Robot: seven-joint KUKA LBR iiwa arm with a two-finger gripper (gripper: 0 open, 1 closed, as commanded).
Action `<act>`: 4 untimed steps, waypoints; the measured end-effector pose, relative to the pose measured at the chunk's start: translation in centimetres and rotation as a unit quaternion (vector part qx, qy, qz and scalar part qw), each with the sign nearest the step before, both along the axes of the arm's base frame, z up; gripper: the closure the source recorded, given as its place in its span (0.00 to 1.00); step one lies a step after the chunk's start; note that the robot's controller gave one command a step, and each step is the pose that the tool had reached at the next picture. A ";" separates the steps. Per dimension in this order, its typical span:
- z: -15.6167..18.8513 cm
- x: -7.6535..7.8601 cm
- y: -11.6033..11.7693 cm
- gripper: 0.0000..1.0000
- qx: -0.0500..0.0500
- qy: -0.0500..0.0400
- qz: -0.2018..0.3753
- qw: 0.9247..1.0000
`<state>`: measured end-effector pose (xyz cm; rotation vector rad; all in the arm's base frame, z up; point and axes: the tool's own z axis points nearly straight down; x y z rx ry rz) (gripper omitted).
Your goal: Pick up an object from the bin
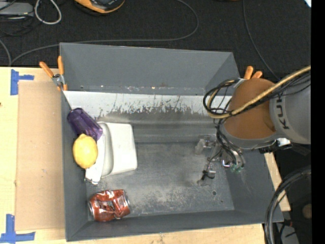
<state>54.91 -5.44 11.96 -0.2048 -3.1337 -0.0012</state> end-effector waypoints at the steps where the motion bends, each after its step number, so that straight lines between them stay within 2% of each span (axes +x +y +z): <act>1: -0.2 -1.2 -0.1 0.00 0.000 0.000 0.050 0.999; 2: -4.9 -3.7 6.3 0.00 0.001 0.005 0.025 1.000; 3: -5.2 -4.4 6.4 0.00 0.002 0.006 0.038 0.999; 4: -3.8 -4.5 5.9 0.00 0.004 0.007 0.130 0.991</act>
Offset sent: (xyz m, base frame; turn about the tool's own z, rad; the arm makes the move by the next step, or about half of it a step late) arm -0.0381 0.0642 -0.0496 -0.0512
